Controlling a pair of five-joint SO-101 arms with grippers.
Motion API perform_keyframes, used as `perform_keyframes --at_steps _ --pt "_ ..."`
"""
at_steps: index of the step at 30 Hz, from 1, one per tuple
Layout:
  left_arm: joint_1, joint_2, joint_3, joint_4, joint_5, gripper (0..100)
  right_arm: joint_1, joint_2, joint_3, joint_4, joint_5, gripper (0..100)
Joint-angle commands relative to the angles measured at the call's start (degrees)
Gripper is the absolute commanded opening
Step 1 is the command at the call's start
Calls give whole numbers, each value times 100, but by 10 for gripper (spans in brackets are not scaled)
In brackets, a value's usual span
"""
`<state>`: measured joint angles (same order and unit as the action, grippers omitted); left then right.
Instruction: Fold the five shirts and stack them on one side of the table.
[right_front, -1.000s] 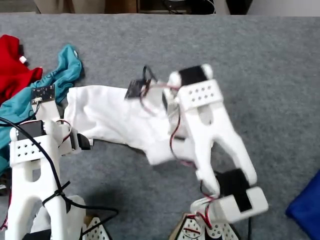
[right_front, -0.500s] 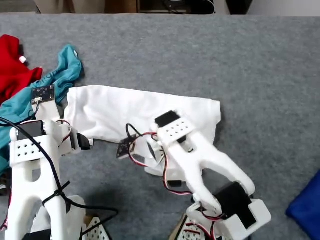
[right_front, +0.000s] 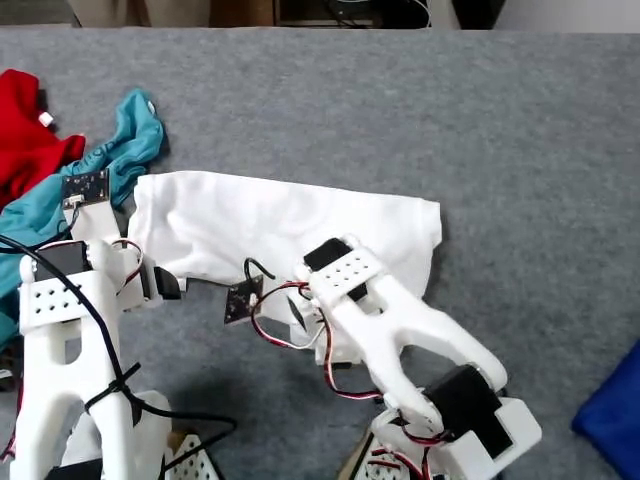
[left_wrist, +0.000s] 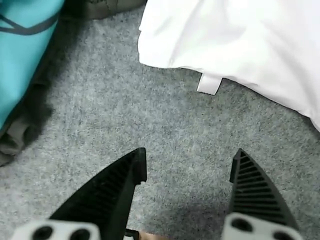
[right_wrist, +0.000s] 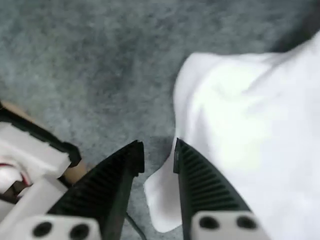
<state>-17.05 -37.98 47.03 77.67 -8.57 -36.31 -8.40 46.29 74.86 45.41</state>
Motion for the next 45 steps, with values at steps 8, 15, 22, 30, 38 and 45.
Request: perform_keyframes --at_steps 8,15,22,30,38,45 --pt "-35 -127 9 -62 -35 279 435 -224 -629 220 -26 127" --pt "-35 -127 9 -70 -35 279 426 -163 -892 149 -26 135" --pt "-44 -127 9 -70 -35 279 426 752 -840 -141 -18 183" --pt "-70 -127 26 -185 -35 279 400 1657 -875 -387 -18 182" --pt "-70 -136 97 -264 -35 279 198 1701 -725 -422 0 181" --pt "-70 -145 97 -264 -35 279 180 1947 -787 -378 -79 48"
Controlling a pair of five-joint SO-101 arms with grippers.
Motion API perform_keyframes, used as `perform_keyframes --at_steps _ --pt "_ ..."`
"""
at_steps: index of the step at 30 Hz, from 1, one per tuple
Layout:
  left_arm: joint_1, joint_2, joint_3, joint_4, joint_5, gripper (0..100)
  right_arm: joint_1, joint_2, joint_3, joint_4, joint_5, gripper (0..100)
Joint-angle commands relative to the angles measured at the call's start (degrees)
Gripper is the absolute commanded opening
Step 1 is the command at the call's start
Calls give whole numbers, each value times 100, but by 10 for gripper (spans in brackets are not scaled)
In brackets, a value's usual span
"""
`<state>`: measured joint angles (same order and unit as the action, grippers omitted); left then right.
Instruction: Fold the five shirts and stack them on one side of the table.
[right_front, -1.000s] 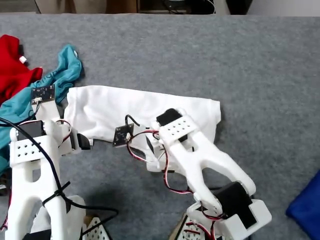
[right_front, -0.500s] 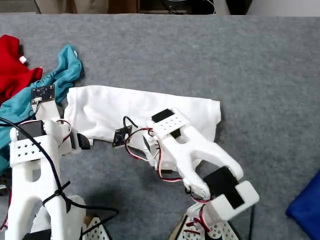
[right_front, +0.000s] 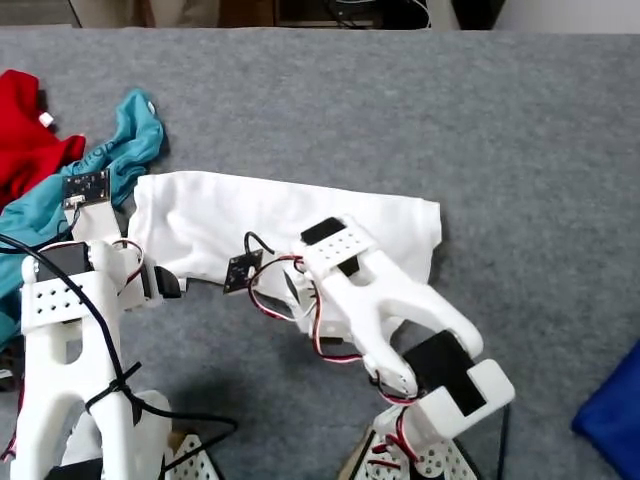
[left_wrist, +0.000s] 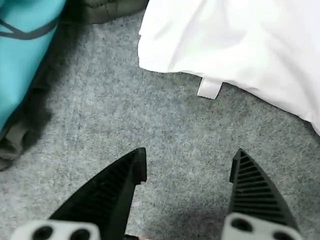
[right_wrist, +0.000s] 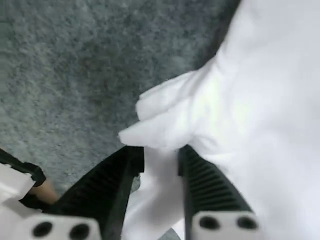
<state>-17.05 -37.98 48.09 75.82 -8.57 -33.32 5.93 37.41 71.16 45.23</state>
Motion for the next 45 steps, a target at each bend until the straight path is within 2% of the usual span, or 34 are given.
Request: perform_keyframes --at_steps 1,10,18,20,24,27,30,38,43,45 --pt "-70 -145 -9 -79 -35 279 -110 558 22 9 -132 29" --pt "-79 -154 9 -70 -255 279 -4 444 -154 149 -642 5" --pt "-79 -171 18 -62 -255 279 40 -840 -629 1134 -642 9" --pt "-79 -171 18 -62 -255 279 4 -1042 -629 1292 -571 36" --pt "-79 -171 18 -62 -255 279 31 -1209 -629 1415 -440 176" --pt "-79 -171 18 -62 -255 279 13 -1218 -629 1371 -440 277" --pt "-79 -171 18 -53 -246 279 13 -1209 -488 1204 -308 334" --pt "-88 -171 9 -44 -246 279 -84 -549 919 -273 -281 340" --pt "-88 -171 9 -44 -255 279 -277 -40 796 -281 -325 338" --pt "-88 -171 9 -44 -255 279 -268 13 787 -290 -334 306"
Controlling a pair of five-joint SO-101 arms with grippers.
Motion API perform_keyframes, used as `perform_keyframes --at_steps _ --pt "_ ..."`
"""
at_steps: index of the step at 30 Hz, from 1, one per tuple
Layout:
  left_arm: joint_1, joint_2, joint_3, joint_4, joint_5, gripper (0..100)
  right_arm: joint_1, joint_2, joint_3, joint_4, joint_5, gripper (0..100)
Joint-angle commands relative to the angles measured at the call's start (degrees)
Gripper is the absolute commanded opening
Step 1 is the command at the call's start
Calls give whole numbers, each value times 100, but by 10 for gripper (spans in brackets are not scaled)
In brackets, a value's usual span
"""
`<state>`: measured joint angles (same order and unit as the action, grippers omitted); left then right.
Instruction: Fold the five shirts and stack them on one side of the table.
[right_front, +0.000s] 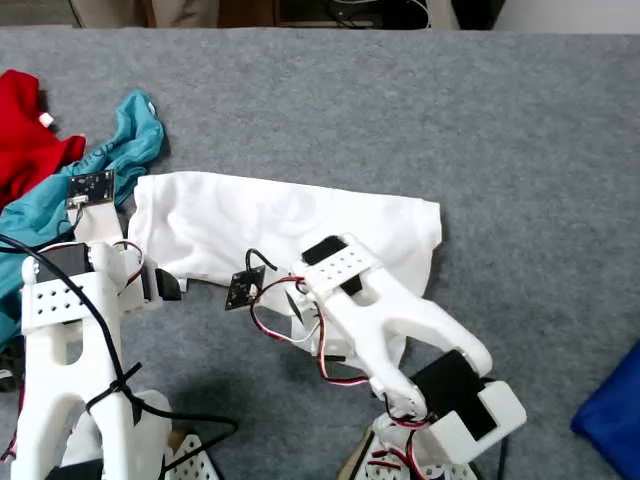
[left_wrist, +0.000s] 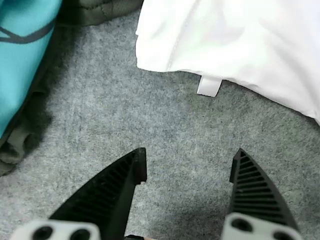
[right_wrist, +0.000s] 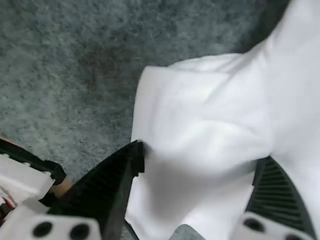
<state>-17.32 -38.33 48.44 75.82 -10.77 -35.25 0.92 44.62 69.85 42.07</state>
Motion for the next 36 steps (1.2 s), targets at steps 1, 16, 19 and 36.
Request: perform_keyframes --at_steps 1,16,19,36 --pt "-62 -136 -26 -44 -35 279 -75 514 66 -193 -70 271" --pt "-62 -136 -18 -44 -44 279 286 514 -602 -220 -563 16" --pt "-62 -136 -18 -44 -44 279 760 549 -1279 229 -510 16" --pt "-62 -136 -18 -35 -44 279 1385 1807 -4303 1574 738 16"
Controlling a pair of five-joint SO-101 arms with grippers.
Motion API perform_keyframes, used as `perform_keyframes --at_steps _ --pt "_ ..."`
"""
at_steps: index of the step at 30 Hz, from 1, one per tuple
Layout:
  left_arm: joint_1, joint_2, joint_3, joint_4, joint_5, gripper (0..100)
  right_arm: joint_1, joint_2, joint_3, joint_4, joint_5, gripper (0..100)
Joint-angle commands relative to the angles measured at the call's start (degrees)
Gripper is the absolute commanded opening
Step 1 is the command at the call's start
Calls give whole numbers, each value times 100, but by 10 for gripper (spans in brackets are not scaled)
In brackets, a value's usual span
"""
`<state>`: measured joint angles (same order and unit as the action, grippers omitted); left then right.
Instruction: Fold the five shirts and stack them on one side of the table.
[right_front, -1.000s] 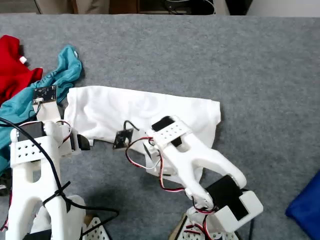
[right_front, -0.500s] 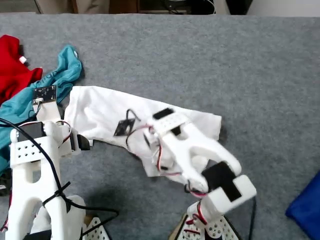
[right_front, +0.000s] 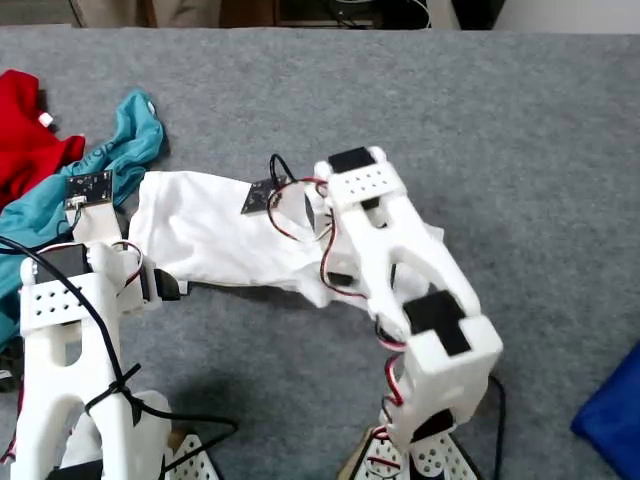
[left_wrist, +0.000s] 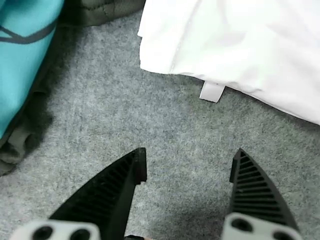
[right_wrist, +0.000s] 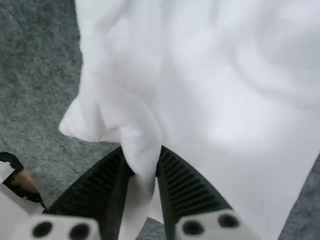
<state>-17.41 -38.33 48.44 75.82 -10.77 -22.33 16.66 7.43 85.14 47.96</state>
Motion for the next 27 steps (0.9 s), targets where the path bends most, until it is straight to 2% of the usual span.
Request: perform_keyframes --at_steps 1,13,21,27 --pt "-53 -136 -18 -35 -44 279 110 356 -752 44 211 16" --pt "-53 -136 -18 -35 -44 279 110 1622 -2905 914 747 29" --pt "-53 -136 -18 -35 -44 279 163 1657 -3187 1029 879 223" --pt "-44 -136 -18 -35 -44 279 391 1640 -3327 1099 853 239"
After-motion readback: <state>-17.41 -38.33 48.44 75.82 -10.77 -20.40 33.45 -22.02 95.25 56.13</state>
